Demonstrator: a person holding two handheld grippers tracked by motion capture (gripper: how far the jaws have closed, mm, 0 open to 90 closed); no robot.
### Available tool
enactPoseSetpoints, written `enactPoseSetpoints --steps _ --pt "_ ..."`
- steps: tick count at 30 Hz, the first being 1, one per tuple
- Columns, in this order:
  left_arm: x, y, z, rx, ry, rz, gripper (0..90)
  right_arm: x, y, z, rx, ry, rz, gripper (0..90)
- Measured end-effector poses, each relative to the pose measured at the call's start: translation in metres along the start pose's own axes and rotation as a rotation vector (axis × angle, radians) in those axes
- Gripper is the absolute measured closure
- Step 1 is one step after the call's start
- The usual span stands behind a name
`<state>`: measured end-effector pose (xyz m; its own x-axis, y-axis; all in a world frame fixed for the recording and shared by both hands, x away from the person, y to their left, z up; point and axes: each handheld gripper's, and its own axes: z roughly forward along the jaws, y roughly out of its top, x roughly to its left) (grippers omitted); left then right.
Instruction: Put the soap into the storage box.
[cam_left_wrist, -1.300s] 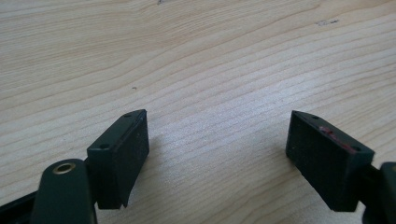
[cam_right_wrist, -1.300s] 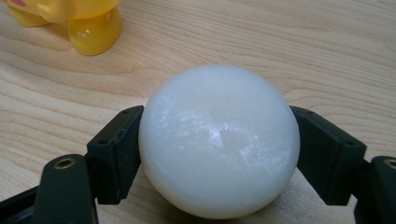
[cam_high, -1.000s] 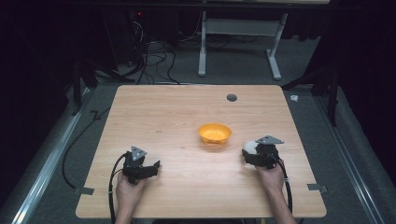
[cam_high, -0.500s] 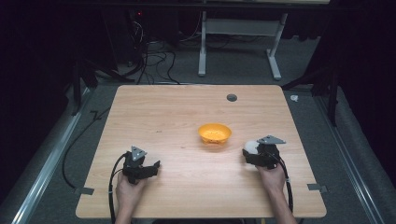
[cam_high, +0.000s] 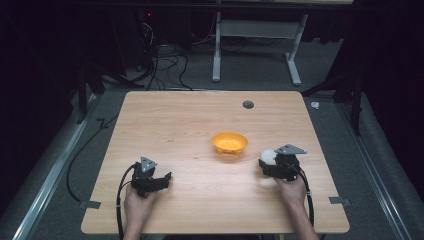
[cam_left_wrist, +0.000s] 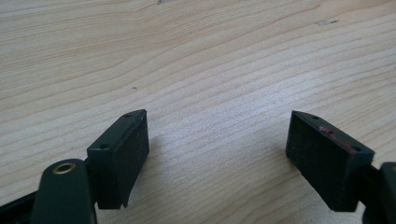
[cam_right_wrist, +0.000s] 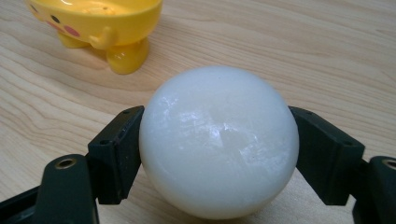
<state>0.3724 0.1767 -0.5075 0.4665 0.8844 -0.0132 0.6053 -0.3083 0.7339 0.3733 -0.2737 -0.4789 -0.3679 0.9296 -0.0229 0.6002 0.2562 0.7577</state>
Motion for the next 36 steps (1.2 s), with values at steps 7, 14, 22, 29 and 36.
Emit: enactPoseSetpoints --steps 7,14,22,29,36 --pt "0.0 0.0 0.0 0.0 0.0 0.0 21.8 0.005 0.006 -0.005 -0.016 0.022 -0.015 24.4" --pt "0.0 0.0 0.0 0.0 0.0 0.0 21.8 0.009 0.011 -0.007 -0.015 0.037 -0.026 24.5" --pt "0.0 0.0 0.0 0.0 0.0 0.0 21.8 0.014 0.023 -0.013 -0.034 0.065 -0.04 24.5" --pt "0.0 0.0 0.0 0.0 0.0 0.0 21.8 0.02 0.033 -0.016 -0.046 0.083 -0.063 24.6" --pt "0.0 0.0 0.0 0.0 0.0 0.001 21.8 0.025 0.045 -0.019 -0.06 0.118 -0.079 24.6"
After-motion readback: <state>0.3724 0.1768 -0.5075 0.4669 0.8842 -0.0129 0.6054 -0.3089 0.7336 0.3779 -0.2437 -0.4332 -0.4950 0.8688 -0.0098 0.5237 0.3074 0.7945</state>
